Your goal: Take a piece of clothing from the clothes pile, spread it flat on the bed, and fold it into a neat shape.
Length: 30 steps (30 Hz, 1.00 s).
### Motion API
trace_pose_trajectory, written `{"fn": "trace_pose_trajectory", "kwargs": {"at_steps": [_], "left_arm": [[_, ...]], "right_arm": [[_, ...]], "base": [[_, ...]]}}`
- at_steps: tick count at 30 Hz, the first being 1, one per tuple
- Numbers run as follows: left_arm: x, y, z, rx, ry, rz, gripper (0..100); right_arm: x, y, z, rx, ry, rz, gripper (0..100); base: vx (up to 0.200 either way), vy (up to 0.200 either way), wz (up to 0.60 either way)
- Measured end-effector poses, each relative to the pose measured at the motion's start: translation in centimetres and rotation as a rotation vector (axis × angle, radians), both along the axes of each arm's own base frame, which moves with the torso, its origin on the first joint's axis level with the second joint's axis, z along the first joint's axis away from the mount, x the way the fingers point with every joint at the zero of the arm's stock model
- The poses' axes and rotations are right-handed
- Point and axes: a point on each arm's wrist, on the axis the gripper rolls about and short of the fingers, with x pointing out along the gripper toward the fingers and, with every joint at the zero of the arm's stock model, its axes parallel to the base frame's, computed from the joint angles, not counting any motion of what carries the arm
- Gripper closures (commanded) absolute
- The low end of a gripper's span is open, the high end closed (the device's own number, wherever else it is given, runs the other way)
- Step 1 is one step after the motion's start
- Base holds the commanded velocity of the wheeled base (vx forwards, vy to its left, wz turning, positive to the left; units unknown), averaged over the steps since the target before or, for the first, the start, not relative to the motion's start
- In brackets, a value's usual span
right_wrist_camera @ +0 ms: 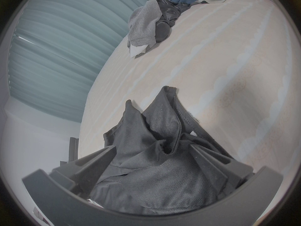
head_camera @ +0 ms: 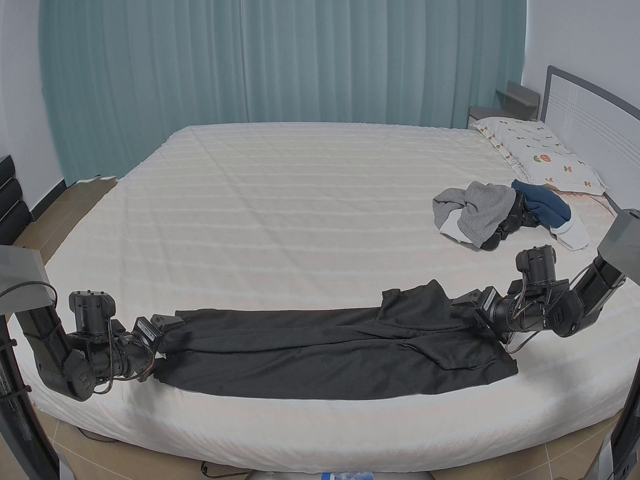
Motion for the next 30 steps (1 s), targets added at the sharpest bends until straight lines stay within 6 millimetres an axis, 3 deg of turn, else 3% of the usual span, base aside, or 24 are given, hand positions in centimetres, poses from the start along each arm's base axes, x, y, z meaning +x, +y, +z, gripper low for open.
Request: {"fn": "trace_pose_trajectory", "kwargs": {"at_steps": [24, 30], "left_arm": [[-0.4, -0.6, 0.0, 0.034, 0.003, -0.015, 0], [0.4, -0.6, 0.5, 0.085, -0.051, 0.050, 0]], "right_arm": [[-1.1, -1.3, 0.9, -0.060, 0.011, 0.013, 100], [-1.1, -1.3, 1.1, -0.061, 0.003, 0.014, 100]], "base": [[0.000, 0.000, 0.00], [0.000, 0.000, 0.00]]}}
